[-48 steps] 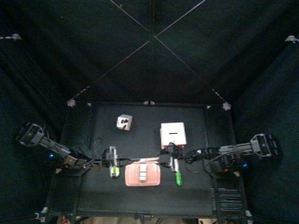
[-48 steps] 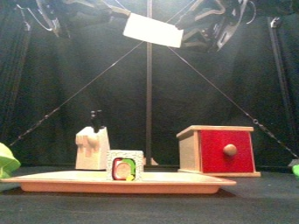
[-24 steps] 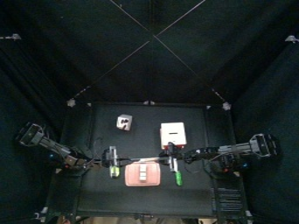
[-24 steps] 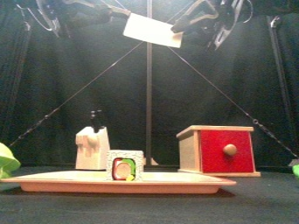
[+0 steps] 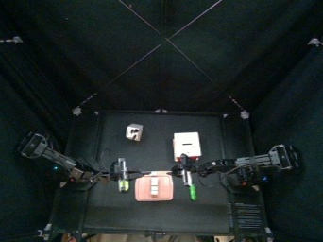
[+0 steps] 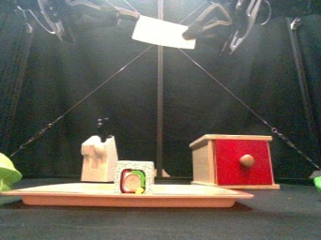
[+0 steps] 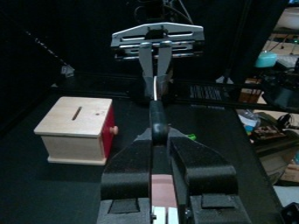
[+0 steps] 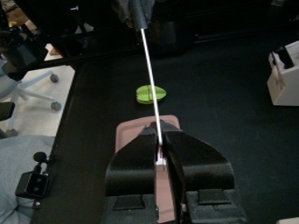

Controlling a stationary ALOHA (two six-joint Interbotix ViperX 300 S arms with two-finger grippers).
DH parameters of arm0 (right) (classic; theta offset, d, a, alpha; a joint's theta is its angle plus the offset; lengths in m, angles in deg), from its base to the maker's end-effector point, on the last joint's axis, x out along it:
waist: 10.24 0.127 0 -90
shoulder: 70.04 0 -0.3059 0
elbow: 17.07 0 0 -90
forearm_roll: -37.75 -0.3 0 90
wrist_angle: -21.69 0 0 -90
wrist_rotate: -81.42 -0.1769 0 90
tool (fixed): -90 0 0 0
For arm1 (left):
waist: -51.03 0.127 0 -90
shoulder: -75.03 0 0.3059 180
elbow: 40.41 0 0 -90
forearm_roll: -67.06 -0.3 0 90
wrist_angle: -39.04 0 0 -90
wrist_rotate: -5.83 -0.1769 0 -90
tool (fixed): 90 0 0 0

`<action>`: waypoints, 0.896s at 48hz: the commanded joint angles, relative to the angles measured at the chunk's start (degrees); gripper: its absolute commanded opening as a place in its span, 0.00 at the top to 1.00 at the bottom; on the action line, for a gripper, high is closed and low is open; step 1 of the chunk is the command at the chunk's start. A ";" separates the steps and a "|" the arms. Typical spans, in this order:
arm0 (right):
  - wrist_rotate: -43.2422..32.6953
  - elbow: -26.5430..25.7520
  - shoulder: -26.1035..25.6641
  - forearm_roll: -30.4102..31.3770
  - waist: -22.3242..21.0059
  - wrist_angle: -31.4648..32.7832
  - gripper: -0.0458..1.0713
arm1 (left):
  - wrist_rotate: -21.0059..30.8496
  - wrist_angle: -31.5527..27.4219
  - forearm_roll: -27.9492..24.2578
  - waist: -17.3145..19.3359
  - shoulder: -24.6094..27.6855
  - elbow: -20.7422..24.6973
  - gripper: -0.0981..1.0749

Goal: Grab cleaver with both hands

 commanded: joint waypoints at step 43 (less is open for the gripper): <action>0.26 2.11 0.53 -8.26 -0.79 -9.76 0.79 | -0.35 3.08 0.26 0.53 0.35 -1.05 0.56</action>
